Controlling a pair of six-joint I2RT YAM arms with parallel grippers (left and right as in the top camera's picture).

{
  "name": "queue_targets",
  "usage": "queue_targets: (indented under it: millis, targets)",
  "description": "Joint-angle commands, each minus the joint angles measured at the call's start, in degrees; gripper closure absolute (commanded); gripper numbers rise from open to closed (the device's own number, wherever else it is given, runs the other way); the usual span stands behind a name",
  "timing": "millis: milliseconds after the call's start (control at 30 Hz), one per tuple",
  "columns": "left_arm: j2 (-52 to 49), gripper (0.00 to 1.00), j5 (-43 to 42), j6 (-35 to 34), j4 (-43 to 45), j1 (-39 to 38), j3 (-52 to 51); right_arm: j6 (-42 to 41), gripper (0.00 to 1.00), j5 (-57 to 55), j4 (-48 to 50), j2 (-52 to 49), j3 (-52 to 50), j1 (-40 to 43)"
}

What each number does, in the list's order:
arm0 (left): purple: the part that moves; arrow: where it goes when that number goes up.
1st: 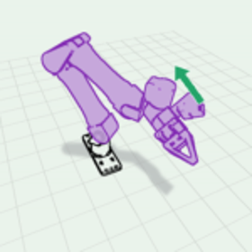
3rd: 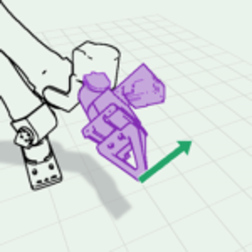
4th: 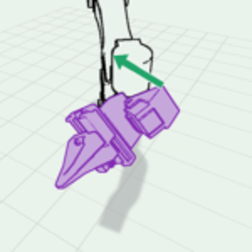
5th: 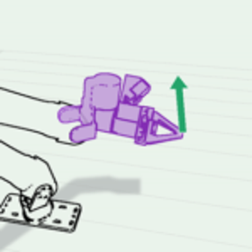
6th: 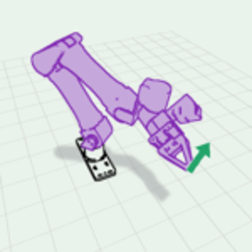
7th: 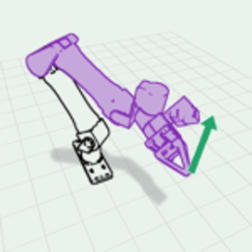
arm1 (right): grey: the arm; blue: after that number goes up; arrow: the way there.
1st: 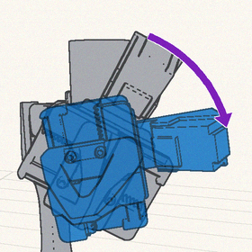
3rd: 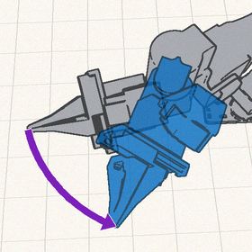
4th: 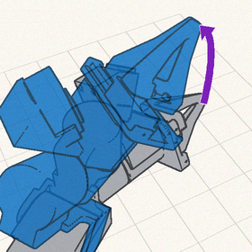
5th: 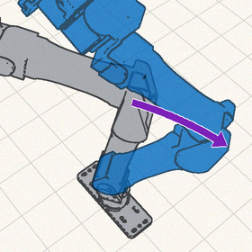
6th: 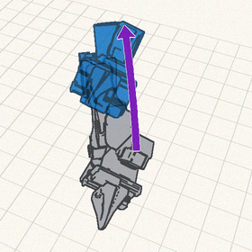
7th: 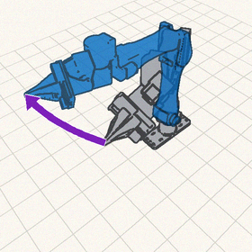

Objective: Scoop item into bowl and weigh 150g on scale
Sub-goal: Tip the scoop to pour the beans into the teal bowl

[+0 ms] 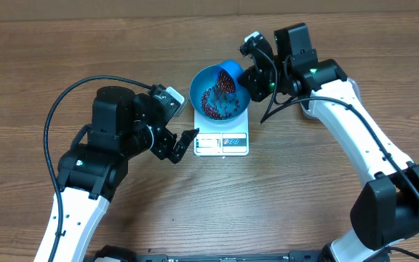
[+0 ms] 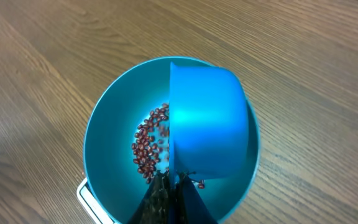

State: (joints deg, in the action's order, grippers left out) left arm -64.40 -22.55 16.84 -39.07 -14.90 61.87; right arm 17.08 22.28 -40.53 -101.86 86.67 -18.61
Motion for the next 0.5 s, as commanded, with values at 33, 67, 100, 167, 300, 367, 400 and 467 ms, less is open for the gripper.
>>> queue_targets:
  millis: [33,67,100,167,300,367,400,467]
  targets:
    - [-0.11,0.00,-1.27,-0.57,0.07,0.22,1.40,5.97,0.96,-0.24,0.13,0.39,1.95,-2.29]
    - [-0.11,0.00,-1.27,-0.57,0.07,0.22,1.40,6.10,0.96,-0.87,0.20,0.39,1.95,-2.47]
    - [-0.11,0.01,-1.27,-0.57,0.07,0.22,1.40,6.80,0.96,-1.31,0.13,0.39,1.95,-2.67]
    - [-0.11,0.00,-1.27,-0.55,0.07,0.22,1.40,8.20,0.96,-1.77,-0.02,0.39,1.95,-2.89]
    - [-0.11,0.00,-1.27,-0.55,0.07,0.22,1.40,14.16,0.96,-1.73,-0.68,0.39,1.95,-2.93]
    - [-0.11,0.00,-1.27,-0.57,0.07,0.22,1.40,16.37,0.96,-1.70,-0.70,0.39,1.95,-2.93]
    - [-0.11,0.01,-1.27,-0.57,0.07,0.22,1.40,17.25,0.96,-1.70,-0.70,0.39,1.95,-2.93]
    - [-0.11,0.00,-1.27,-0.57,0.09,0.22,1.40,19.54,0.96,-1.73,-0.68,0.39,1.95,-2.93]
